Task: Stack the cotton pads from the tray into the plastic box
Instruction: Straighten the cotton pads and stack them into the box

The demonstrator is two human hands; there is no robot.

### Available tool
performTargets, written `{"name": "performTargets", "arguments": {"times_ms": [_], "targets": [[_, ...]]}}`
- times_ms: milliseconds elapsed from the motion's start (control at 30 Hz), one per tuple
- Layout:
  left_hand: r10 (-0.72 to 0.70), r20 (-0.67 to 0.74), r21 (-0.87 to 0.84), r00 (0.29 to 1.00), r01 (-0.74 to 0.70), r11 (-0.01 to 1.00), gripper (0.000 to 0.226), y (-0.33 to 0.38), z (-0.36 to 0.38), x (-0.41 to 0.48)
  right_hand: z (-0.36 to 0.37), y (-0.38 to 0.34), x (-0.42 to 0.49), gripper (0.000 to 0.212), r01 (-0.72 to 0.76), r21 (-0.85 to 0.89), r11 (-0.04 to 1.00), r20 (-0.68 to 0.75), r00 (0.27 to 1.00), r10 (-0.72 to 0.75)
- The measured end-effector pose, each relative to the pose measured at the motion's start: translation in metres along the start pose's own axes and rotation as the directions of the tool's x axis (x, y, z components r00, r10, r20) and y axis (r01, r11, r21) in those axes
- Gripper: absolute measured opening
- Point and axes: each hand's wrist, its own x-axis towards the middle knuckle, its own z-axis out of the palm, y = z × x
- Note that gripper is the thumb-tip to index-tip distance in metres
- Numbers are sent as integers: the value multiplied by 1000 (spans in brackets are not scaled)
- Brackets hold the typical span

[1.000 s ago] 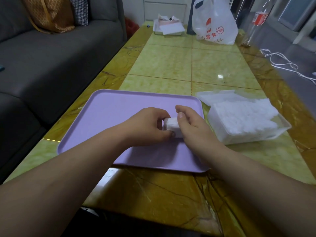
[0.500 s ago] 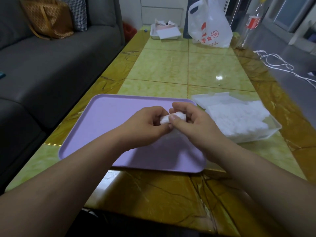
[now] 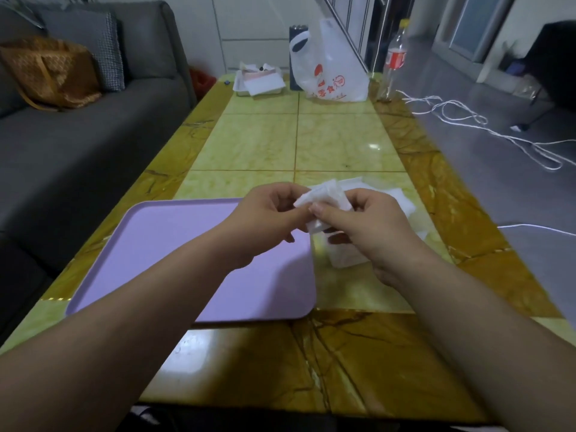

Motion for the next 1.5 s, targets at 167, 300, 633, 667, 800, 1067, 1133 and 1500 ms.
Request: {"name": "performTargets", "arguments": {"times_ms": [167, 300, 633, 667, 800, 1067, 1133, 1500], "targets": [[4, -57, 52, 998, -1, 999, 18, 17, 35, 23, -40, -7, 6, 20, 75, -328, 942, -347, 918, -194], [26, 19, 225, 999, -30, 974, 20, 17, 62, 33, -78, 4, 9, 25, -5, -661, 751, -339, 894, -293], [-2, 33, 301, 999, -8, 954, 14, 4, 77, 38, -99, 22, 16, 14, -119, -767, 630, -276, 948, -156], [0, 35, 292, 999, -10, 956, 14, 3, 77, 37, -97, 21, 16, 12, -110, -779, 618, -270, 948, -171], [6, 42, 270, 999, -17, 963, 15, 3, 76, 36, -92, 18, 16, 20, -89, -820, 565, -260, 938, -229], [1, 39, 280, 999, -12, 960, 14, 1, 76, 33, -98, 7, 10, 27, -138, -873, 468, -184, 981, -54], [-1, 37, 283, 999, -9, 959, 13, 0, 75, 33, -95, 5, 7, 37, -100, -874, 476, -179, 976, -123], [-3, 37, 240, 999, -6, 971, 12, -3, 73, 31, -87, 12, 22, 19, -164, -944, 285, -216, 962, -164]]}}
